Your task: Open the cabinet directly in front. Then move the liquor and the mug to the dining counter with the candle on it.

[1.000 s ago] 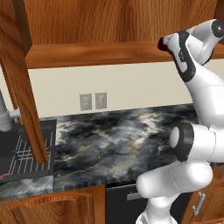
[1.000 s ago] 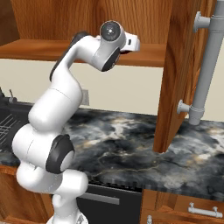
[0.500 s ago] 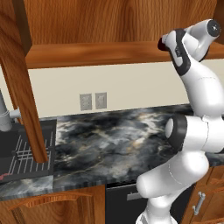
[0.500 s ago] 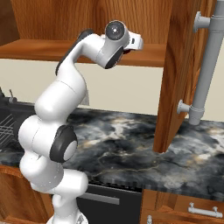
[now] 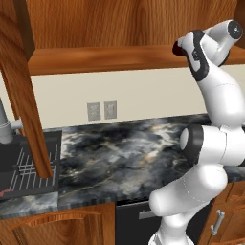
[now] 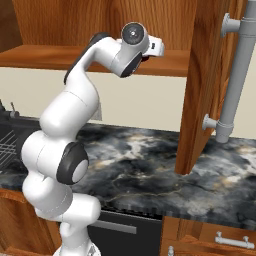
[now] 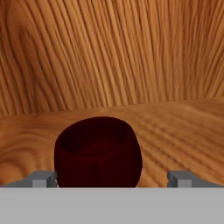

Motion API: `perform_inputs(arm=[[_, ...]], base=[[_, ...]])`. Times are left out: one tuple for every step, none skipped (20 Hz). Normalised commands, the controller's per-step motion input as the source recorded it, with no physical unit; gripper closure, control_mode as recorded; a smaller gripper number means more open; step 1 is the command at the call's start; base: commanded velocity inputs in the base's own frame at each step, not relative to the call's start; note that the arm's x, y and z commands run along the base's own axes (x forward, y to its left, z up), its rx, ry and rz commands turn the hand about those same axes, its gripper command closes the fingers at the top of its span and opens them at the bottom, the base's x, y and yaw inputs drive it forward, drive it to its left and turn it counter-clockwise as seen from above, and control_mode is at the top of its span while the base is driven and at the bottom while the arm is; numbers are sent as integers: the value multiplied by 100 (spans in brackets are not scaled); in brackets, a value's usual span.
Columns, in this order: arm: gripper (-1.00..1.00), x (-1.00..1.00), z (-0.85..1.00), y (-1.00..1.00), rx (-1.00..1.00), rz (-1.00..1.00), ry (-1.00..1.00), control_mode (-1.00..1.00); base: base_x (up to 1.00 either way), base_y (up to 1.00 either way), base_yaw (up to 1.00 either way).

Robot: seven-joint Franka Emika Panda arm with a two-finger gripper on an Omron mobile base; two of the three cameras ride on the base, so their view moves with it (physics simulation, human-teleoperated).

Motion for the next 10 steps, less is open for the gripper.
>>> perform_inputs(arm=[[-100,0,-1,9,0,0,0,-100],[-100,0,-5,15,0,0,0,-100],[-100,0,-2,17,0,0,0,-100],[-100,0,-2,17,0,0,0,-100],[-100,0,-1,11,0,0,0,-100],[-100,0,0,3,0,0,0,-100],[-100,0,0,0,0,0,0,-100],[-100,0,0,0,0,0,0,-100],[-100,0,0,0,0,0,0,-100],[-100,0,0,0,0,0,0,-100]], base=[[0,0,0],[0,0,0],[0,0,0],[0,0,0],[0,0,0],[0,0,0],[0,0,0],[0,0,0],[0,0,0],[0,0,0]])
